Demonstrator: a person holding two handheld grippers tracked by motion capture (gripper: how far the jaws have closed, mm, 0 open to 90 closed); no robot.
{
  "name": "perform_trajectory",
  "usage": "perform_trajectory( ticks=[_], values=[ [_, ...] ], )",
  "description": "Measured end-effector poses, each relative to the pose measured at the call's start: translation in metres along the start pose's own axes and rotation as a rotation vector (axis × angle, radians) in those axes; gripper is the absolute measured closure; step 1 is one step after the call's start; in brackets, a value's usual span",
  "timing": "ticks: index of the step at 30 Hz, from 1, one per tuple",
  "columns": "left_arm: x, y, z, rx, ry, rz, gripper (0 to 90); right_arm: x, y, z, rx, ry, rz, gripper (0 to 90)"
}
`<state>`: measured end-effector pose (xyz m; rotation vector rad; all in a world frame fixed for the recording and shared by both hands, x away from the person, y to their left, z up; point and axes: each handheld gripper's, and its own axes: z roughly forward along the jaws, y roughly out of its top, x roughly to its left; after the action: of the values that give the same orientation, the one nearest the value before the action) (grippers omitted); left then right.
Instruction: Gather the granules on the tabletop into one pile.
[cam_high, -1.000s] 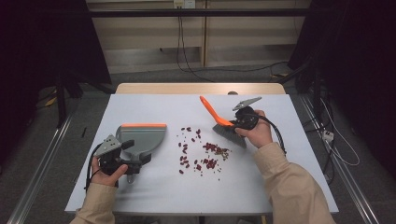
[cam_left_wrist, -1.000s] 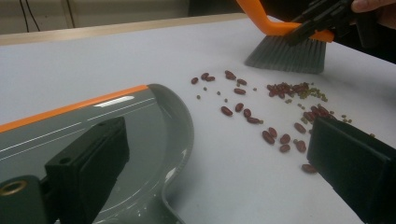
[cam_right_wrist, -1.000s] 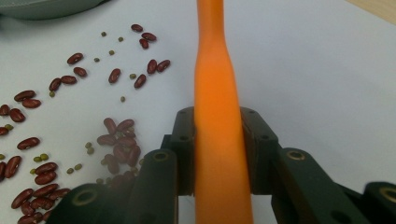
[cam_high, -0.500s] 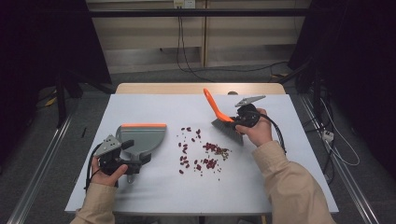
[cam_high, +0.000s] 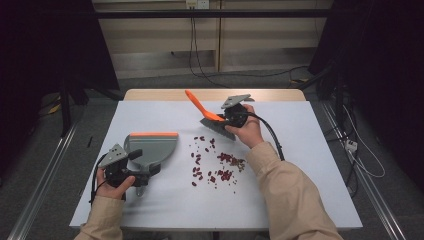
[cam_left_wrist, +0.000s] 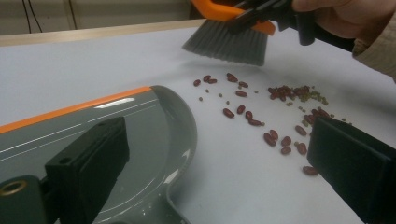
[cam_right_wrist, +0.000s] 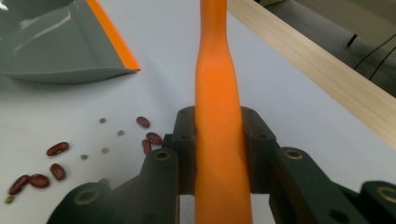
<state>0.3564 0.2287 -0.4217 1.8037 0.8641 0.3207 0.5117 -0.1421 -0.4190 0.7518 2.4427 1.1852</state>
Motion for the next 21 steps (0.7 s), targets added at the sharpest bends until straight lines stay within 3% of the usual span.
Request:
perform_trajectory(
  ticks=[8,15,21],
  values=[
    [0.001,0.0,-0.001,-0.005,0.0,-0.003,5.4,0.009,0.01,0.026,0.008,0.064,-0.053,71.3],
    [0.001,0.0,-0.001,-0.001,0.003,-0.002,5.4,0.024,0.011,0.02,0.078,0.154,-0.187,71.0],
    [0.001,0.0,-0.001,-0.002,0.007,-0.001,5.4,0.038,0.011,0.012,0.115,0.204,-0.242,70.9]
  ],
)
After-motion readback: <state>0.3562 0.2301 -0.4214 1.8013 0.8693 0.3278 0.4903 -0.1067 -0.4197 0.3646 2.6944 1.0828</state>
